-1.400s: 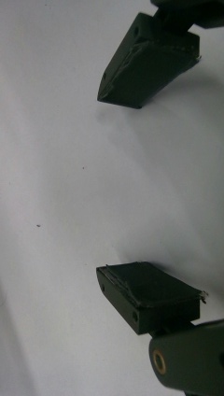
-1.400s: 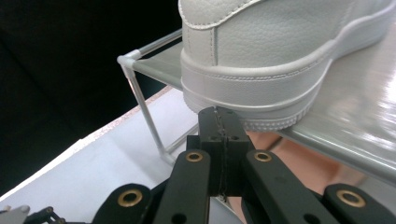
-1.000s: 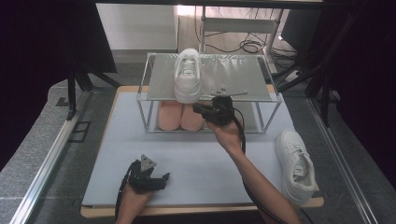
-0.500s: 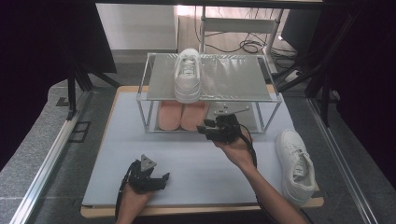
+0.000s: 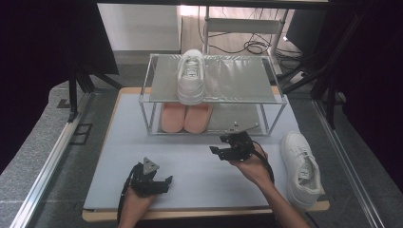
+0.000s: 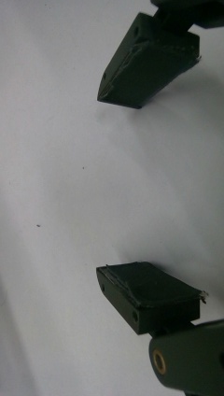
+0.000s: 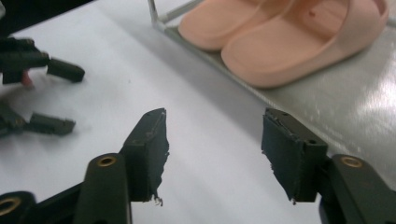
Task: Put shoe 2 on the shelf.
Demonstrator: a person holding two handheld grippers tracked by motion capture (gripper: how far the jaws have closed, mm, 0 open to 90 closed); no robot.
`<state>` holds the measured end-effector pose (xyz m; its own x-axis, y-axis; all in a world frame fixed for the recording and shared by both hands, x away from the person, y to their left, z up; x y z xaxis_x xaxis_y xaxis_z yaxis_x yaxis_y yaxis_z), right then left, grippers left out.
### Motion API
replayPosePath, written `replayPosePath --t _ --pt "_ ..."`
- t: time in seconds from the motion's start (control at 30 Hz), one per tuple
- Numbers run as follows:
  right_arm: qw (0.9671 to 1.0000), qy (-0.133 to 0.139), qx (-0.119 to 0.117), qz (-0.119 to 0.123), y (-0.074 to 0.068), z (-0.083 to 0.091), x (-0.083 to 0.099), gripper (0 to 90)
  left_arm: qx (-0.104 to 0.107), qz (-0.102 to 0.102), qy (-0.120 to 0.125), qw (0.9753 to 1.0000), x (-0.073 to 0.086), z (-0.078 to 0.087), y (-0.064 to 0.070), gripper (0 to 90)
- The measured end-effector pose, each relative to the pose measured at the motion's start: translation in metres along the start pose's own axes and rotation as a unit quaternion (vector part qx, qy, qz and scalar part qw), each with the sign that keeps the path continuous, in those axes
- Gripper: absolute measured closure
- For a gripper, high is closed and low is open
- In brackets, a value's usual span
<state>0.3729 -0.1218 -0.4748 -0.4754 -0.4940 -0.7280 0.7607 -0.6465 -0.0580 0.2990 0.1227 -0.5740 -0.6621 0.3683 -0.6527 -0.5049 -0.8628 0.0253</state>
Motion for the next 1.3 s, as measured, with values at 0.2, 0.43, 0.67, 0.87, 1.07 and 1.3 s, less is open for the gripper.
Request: replayPosePath --t 0.2,0.43,0.67,0.87,1.07,1.3 --pt "0.9996 -0.022 0.007 -0.015 0.01 0.008 0.02 35.0 0.0 0.001 0.0 1.0 0.0 0.0 0.0 14.8" --pt "0.9979 -0.044 0.013 -0.047 0.021 0.023 0.038 32.9 0.0 0.0 -0.001 1.0 0.0 0.0 0.0 14.8" --pt "0.9969 -0.057 0.032 -0.044 0.031 0.043 0.051 43.2 0.0 -0.002 -0.002 1.0 0.0 0.0 0.0 14.8" --pt "0.9955 -0.057 0.055 -0.052 0.041 0.059 0.058 51.3 0.0 -0.002 -0.002 1.0 0.0 0.0 0.0 14.8" --pt "0.9939 -0.057 0.074 -0.06 0.05 0.076 0.064 59.1 0.0 -0.002 -0.002 1.0 0.0 0.0 0.0 14.8" --pt "0.9905 -0.061 0.095 -0.078 0.065 0.095 0.07 72.4 0.0 -0.003 -0.003 1.0 0.0 0.0 0.0 14.8"
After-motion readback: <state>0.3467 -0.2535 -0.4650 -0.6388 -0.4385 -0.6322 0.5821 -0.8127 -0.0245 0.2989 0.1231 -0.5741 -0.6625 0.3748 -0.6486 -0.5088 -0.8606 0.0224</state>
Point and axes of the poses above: each handheld gripper's, and its own axes: z roughly backward along the jaws, x roughly out of its underside, y roughly to its right, the point moved 7 cm from there along -z, roughly forward along the jaws, and after that the axes turned 4 degrees about -y, right-handed, at the moved point
